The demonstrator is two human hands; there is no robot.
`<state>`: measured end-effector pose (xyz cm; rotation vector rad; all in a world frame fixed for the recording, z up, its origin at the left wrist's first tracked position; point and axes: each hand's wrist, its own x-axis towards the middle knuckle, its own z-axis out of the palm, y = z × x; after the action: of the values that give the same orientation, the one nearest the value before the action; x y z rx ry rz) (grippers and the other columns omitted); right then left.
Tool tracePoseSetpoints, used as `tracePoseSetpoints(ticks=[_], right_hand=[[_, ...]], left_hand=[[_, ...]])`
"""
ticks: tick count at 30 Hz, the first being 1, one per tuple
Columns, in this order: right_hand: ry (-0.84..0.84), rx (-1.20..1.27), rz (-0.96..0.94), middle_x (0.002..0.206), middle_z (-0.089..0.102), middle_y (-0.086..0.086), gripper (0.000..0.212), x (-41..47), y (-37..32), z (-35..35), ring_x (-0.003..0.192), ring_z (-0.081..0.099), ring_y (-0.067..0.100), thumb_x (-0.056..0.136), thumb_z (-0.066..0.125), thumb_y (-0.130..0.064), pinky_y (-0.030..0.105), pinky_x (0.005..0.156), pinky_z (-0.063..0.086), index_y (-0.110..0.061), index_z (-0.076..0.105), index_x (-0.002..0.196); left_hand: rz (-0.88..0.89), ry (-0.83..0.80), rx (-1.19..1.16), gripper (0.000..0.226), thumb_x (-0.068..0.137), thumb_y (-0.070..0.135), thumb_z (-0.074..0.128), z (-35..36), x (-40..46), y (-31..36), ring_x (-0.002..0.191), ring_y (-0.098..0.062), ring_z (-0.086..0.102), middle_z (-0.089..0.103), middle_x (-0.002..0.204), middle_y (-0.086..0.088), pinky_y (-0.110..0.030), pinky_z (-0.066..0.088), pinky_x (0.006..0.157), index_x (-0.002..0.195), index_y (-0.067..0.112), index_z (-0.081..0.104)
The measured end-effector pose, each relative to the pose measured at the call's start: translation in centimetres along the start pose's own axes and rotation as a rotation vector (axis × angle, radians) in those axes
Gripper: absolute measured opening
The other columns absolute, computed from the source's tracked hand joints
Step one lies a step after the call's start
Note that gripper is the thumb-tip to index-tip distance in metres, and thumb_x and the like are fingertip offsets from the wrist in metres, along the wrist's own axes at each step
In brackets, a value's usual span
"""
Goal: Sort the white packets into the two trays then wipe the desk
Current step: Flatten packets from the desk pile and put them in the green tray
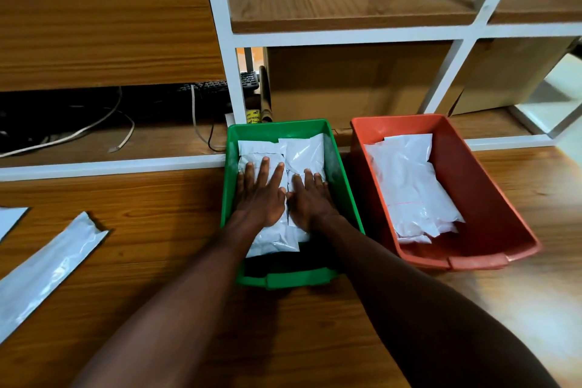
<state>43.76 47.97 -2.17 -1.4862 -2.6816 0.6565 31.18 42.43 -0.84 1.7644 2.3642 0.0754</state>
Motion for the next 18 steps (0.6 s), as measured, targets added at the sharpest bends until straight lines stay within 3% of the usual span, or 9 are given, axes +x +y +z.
tracePoseSetpoints(ticks=[18], right_hand=[[0.044,0.016,-0.013,0.167,0.005,0.021,0.056,0.12,0.12,0.06,0.154,0.002,0.04,0.108,0.027,-0.039,0.049,0.125,0.004,-0.015,0.019,0.158]], left_hand=[[0.008,0.04,0.0,0.062,0.104,0.044,0.026,0.02,-0.03,-0.17,0.151,-0.036,-0.011,-0.015,0.166,-0.002,-0.05,-0.005,0.121,0.157,0.032,-0.004]])
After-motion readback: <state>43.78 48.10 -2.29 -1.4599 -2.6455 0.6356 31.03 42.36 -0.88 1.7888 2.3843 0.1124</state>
